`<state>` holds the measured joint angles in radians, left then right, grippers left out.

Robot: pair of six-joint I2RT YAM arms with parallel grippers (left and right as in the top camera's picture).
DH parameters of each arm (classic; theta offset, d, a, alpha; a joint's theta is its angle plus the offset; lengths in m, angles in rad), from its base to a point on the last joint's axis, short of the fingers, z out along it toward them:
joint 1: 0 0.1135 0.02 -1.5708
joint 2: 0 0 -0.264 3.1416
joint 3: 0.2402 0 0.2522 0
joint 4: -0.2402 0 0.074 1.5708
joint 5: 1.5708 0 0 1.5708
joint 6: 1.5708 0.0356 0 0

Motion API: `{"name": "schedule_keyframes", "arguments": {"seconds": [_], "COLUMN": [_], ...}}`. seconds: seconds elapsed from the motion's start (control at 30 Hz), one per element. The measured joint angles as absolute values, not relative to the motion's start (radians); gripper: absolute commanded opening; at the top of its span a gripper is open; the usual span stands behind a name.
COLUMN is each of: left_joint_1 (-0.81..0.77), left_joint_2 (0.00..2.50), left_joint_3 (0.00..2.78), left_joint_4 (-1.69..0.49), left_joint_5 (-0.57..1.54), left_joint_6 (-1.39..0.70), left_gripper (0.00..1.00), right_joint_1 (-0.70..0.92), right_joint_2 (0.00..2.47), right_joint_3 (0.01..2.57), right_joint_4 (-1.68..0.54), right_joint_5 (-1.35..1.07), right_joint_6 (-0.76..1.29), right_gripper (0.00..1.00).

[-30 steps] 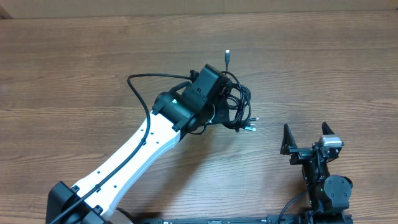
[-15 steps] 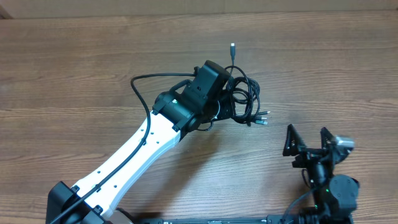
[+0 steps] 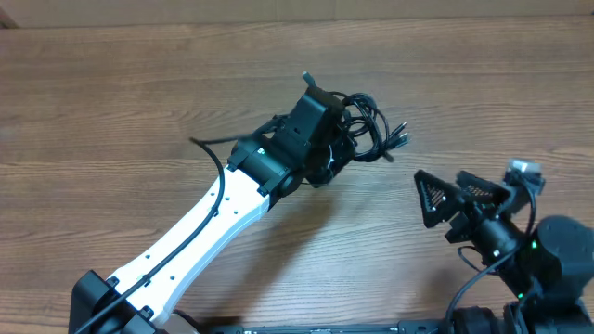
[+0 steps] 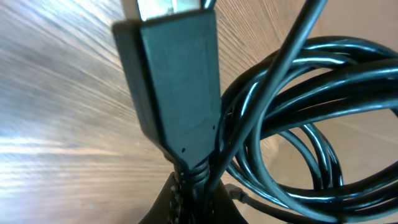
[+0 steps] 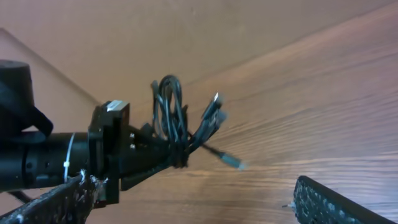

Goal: Untangle cables
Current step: 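Move the right gripper toward the held bundle and grasp a cable strand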

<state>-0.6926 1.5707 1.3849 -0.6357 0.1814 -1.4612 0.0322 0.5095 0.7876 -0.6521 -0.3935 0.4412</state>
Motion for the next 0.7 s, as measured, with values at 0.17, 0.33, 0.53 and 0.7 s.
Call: {"name": "schedule_keyframes", "arguments": {"seconds": [0.17, 0.33, 0.53, 0.7], "left_joint_1": [-0.693, -0.693, -0.693, -0.715], "left_joint_2": [1.571, 1.571, 1.571, 1.571], "left_joint_3": [1.385, 1.385, 1.385, 1.385], "left_joint_4": [-0.527, -0.411, -0.395, -0.384], "left_joint_5": [0.306, 0.448, 0.565, 0.615], "left_joint_6": [-1.596, -1.661, -1.685, -1.708], "left_gripper": [0.04, 0.04, 0.04, 0.04], "right_joint_1": [0.032, 0.032, 0.032, 0.032], "right_joint_2": [0.538, 0.539, 0.552, 0.634], "right_joint_3": [0.788, 0.788, 0.788, 0.788], "right_joint_4": [-0.632, -0.591, -0.572, -0.531], "right_joint_5": [-0.456, -0.531, -0.557, -0.603], "right_joint_6": [0.452, 0.424, 0.319, 0.269], "right_gripper": [0.94, 0.78, 0.68, 0.38]}}
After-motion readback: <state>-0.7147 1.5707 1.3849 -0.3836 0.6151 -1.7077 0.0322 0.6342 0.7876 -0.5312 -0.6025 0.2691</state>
